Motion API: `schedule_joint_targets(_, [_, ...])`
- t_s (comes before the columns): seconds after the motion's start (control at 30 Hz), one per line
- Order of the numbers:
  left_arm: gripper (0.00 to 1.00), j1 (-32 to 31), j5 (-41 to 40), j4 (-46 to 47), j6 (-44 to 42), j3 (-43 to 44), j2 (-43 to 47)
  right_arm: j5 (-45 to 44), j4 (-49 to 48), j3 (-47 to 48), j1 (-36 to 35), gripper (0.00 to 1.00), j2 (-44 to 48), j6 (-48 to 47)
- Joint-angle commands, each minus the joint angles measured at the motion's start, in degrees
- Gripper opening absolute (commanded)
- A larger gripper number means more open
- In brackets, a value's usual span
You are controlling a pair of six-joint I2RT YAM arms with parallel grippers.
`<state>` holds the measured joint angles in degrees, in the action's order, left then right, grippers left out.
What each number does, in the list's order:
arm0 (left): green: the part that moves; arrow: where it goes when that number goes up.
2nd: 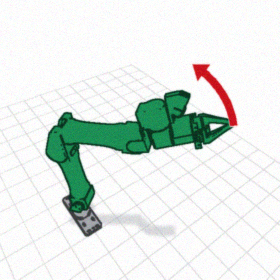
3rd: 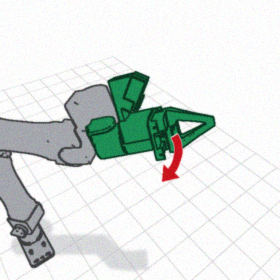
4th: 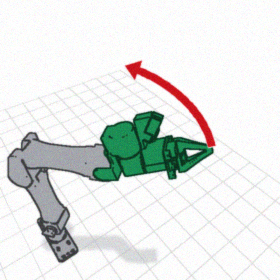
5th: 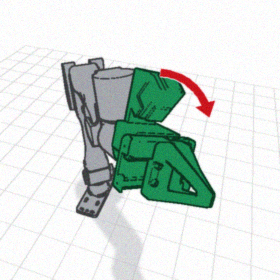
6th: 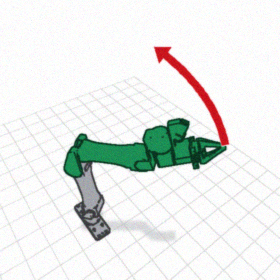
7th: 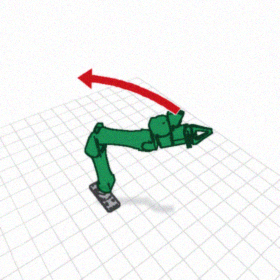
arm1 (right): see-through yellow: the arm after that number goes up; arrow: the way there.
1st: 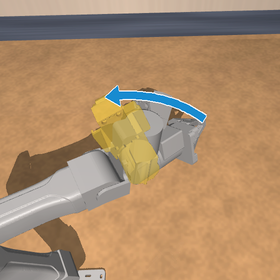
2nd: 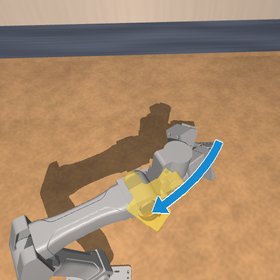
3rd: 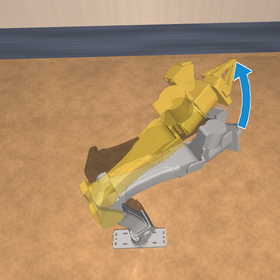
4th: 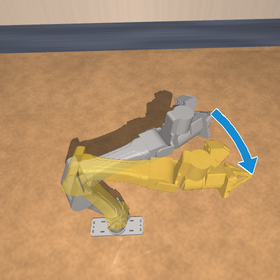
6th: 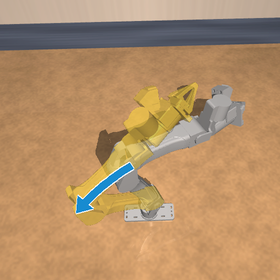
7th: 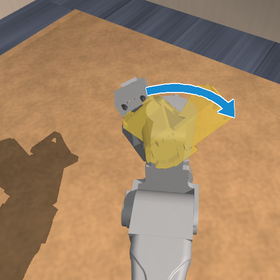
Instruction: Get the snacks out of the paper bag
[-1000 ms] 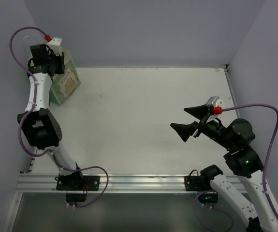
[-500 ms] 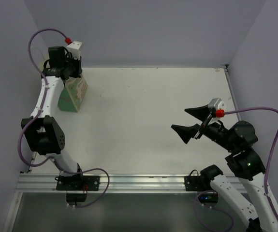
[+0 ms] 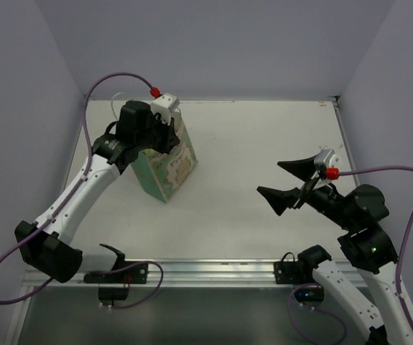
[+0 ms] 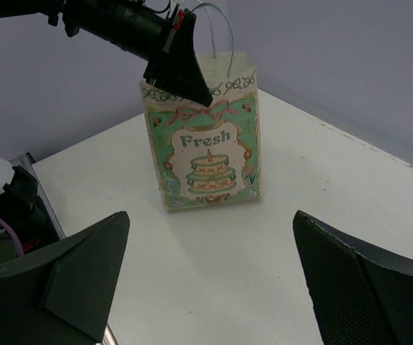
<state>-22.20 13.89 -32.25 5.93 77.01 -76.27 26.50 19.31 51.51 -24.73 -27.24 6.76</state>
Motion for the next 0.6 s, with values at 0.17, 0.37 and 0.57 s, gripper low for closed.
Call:
schedule_joint_targets(0.17, [0.27,-15.59,-7.92,3.25,11.46,-4.76,5.78,-1.28,-0.94,2.11,-0.14,0.99,-0.53,-0.79])
schedule_joint_targets(0.37, [0.88,-17.27,-6.95,0.18,12.44,-1.00,7.10,-1.72,0.81,3.16,-0.14,0.99,-0.35,-1.49])
schedule_joint_targets(0.57, [1.00,-17.18,-10.44,-12.21,7.25,16.39,6.57,-1.81,2.57,4.65,-0.14,0.99,0.00,-2.19])
